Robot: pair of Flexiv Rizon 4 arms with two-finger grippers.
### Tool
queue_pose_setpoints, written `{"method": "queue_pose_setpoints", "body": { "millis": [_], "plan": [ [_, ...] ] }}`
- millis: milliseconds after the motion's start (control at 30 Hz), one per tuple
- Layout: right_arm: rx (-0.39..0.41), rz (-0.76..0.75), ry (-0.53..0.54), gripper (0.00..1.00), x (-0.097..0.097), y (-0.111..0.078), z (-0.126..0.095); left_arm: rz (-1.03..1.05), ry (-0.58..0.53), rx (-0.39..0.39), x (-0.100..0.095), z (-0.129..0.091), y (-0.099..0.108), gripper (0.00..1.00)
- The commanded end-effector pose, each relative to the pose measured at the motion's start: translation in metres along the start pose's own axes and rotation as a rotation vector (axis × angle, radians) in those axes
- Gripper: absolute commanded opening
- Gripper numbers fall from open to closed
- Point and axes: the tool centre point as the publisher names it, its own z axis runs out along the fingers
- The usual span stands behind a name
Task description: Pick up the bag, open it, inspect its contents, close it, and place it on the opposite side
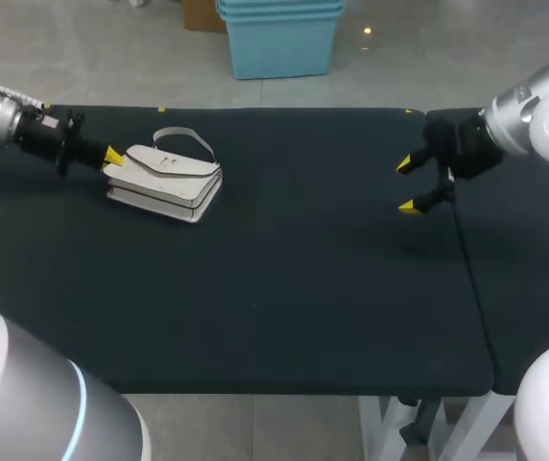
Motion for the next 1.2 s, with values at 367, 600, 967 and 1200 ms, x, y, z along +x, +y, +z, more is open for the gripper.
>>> {"method": "queue_pose_setpoints", "body": {
  "millis": [367,600,967,1200],
  "plan": [
    [0.000,0.000,0.000,1.00,0.000,0.000,0.000,-0.007,-0.144,0.916,0.034,0.059,0.082,0.00],
    [0.000,0.000,0.000,1.00,0.000,0.000,0.000,-0.009,-0.125,0.972,0.039,0.067,0.094,0.00],
    [0.000,0.000,0.000,1.00,0.000,0.000,0.000,0.060,-0.144,1.078,0.055,0.113,0.100,0.00],
    [0.000,0.000,0.000,1.00,0.000,0.000,0.000,0.082,-0.143,0.961,0.061,0.148,0.084,0.00]
  ]
}}
